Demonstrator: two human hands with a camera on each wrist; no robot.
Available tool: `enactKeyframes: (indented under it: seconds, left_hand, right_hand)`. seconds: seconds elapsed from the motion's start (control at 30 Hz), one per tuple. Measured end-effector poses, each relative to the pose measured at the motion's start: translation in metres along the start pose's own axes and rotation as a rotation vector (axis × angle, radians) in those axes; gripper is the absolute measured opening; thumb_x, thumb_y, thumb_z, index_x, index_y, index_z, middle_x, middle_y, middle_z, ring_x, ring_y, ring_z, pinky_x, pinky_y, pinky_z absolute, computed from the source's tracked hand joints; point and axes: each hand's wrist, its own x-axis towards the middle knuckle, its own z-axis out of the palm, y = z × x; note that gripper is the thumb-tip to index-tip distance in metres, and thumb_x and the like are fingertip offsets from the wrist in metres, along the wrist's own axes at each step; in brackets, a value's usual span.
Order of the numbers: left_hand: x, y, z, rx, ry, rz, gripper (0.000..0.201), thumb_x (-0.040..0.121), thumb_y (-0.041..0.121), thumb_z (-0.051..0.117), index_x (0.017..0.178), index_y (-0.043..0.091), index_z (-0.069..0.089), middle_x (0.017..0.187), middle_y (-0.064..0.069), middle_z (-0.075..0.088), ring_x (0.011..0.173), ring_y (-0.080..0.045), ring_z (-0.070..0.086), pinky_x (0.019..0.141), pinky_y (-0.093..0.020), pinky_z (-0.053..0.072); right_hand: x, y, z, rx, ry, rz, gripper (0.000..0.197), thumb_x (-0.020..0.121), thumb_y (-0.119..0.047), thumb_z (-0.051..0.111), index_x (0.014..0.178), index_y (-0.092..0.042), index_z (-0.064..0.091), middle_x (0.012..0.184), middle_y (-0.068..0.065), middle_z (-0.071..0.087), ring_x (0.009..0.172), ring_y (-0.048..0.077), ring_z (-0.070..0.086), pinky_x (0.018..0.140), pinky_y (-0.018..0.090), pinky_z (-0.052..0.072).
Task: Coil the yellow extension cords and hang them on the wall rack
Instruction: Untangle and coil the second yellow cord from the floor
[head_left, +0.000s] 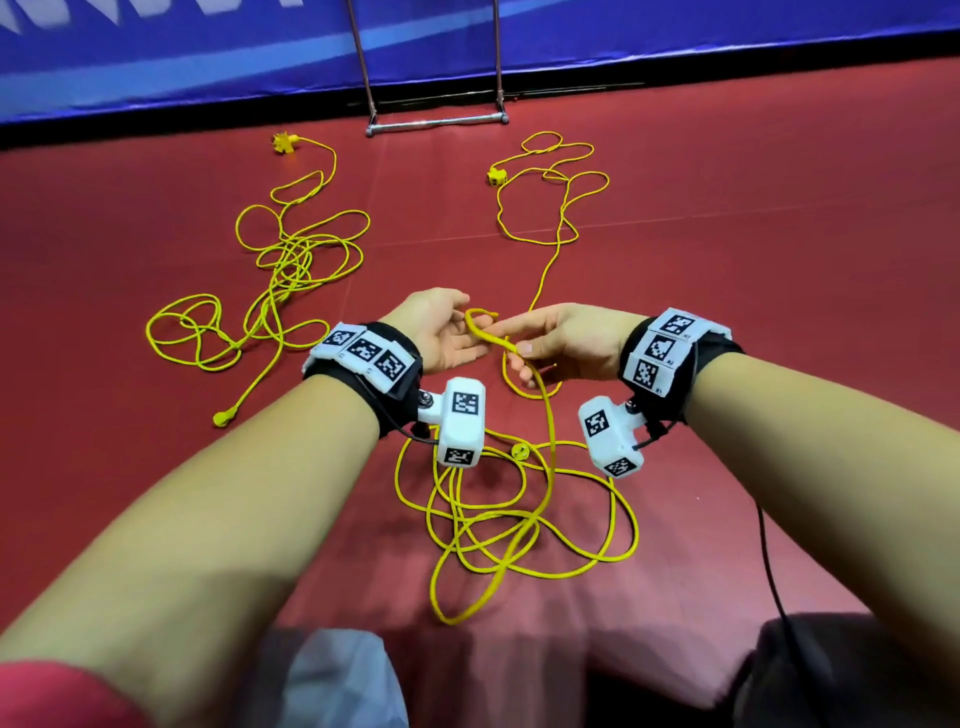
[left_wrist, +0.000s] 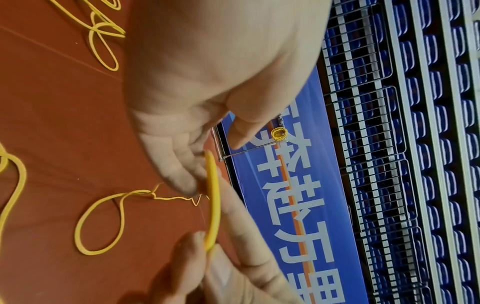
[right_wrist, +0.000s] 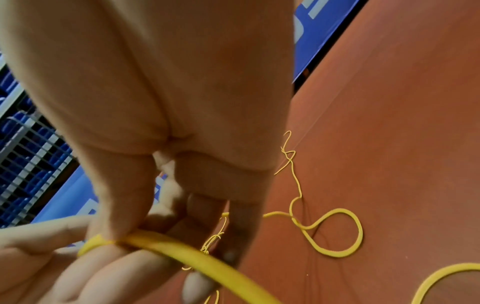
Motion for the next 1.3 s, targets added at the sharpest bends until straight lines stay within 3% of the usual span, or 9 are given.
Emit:
enactKeyframes:
  seconds: [0.17, 0.37, 0.53, 0.63, 0.73, 0.87, 1.03, 1.2, 1.3]
  left_hand:
    - [0.004, -0.004, 0.0, 0.063, 0.008, 0.028, 0.03, 0.106, 0.018, 0.035, 0.082, 0.012, 0.051, 0.046, 0.006, 0.043, 0.041, -0.008, 0.04, 0.041, -0.018, 0.038]
    - [-0.009, -0.001, 0.011, 0.322, -0.135, 0.164, 0.023, 0.101, 0.009, 0.04, 0.091, 0.014, 0.061, 0.066, 0.006, 0.045, 0.043, -0.005, 0.036, 0.04, -0.015, 0.028]
    - [-0.016, -0.001, 0.02, 0.525, -0.314, 0.222, 0.027, 0.1, 0.003, 0.042, 0.099, 0.01, 0.068, 0.069, 0.005, 0.055, 0.052, -0.007, 0.039, 0.049, -0.02, 0.032]
    - [-0.019, -0.003, 0.023, 0.641, -0.376, 0.203, 0.025, 0.097, 0.0, 0.046, 0.101, 0.008, 0.069, 0.069, 0.002, 0.059, 0.052, -0.009, 0.043, 0.054, -0.023, 0.034]
    - [-0.021, -0.009, 0.021, 0.763, -0.349, 0.157, 0.02, 0.089, -0.002, 0.055, 0.1, 0.006, 0.071, 0.075, -0.004, 0.063, 0.058, -0.011, 0.053, 0.06, -0.024, 0.04]
    - [-0.011, -0.01, 0.012, 0.639, -0.157, 0.129, 0.012, 0.095, 0.021, 0.055, 0.101, 0.016, 0.065, 0.088, 0.001, 0.07, 0.071, -0.011, 0.061, 0.069, -0.027, 0.046]
    - [0.0, 0.004, 0.004, 0.146, 0.005, 0.119, 0.029, 0.103, 0.038, 0.038, 0.096, 0.013, 0.053, 0.081, -0.004, 0.07, 0.078, -0.021, 0.065, 0.083, -0.036, 0.049]
    - [-0.004, 0.006, -0.001, -0.152, 0.013, 0.006, 0.034, 0.106, 0.032, 0.036, 0.083, 0.011, 0.049, 0.059, 0.002, 0.051, 0.054, -0.014, 0.056, 0.044, -0.025, 0.052]
    - [-0.005, 0.004, -0.003, -0.038, 0.033, 0.059, 0.031, 0.107, 0.019, 0.031, 0.087, 0.01, 0.054, 0.049, 0.006, 0.038, 0.037, -0.008, 0.036, 0.043, -0.019, 0.039]
  right_hand:
    - [-0.002, 0.003, 0.004, -0.08, -0.114, 0.1, 0.035, 0.097, 0.009, 0.043, 0.115, -0.011, 0.065, 0.086, 0.009, 0.072, 0.073, 0.02, 0.068, 0.077, 0.032, 0.054]
    - [0.001, 0.011, -0.012, 0.083, 0.441, 0.222, 0.019, 0.105, -0.019, 0.038, 0.112, -0.01, 0.052, 0.085, 0.011, 0.066, 0.073, 0.025, 0.064, 0.068, 0.034, 0.048]
    - [-0.005, 0.005, -0.036, 0.493, 0.513, 0.185, 0.049, 0.103, -0.052, 0.027, 0.097, -0.009, 0.051, 0.096, 0.015, 0.07, 0.088, 0.028, 0.067, 0.075, 0.041, 0.052]
    - [-0.006, -0.003, -0.04, 0.544, 0.557, 0.125, 0.043, 0.102, -0.034, 0.043, 0.069, -0.01, 0.057, 0.072, 0.003, 0.07, 0.075, 0.018, 0.07, 0.068, 0.031, 0.052]
    - [-0.007, -0.008, -0.038, 0.53, 0.608, 0.045, 0.015, 0.1, -0.014, 0.046, 0.089, -0.014, 0.055, 0.06, -0.003, 0.062, 0.057, 0.012, 0.068, 0.057, 0.022, 0.053]
    - [-0.008, -0.01, -0.027, 0.212, 0.462, -0.052, 0.022, 0.1, -0.009, 0.048, 0.115, -0.019, 0.06, 0.071, 0.0, 0.059, 0.068, 0.018, 0.066, 0.065, 0.028, 0.051]
    - [-0.002, -0.015, 0.003, -0.106, 0.108, -0.132, 0.03, 0.095, 0.004, 0.054, 0.119, -0.01, 0.063, 0.073, 0.005, 0.06, 0.065, 0.016, 0.062, 0.072, 0.028, 0.057]
    - [0.004, -0.016, 0.021, -0.412, -0.091, -0.072, 0.027, 0.091, 0.003, 0.061, 0.107, -0.016, 0.069, 0.074, 0.005, 0.069, 0.067, 0.014, 0.065, 0.068, 0.026, 0.047]
    - [0.006, -0.015, 0.022, -0.417, -0.058, 0.004, 0.024, 0.086, 0.001, 0.068, 0.106, -0.012, 0.071, 0.081, 0.004, 0.072, 0.078, 0.017, 0.067, 0.071, 0.026, 0.047]
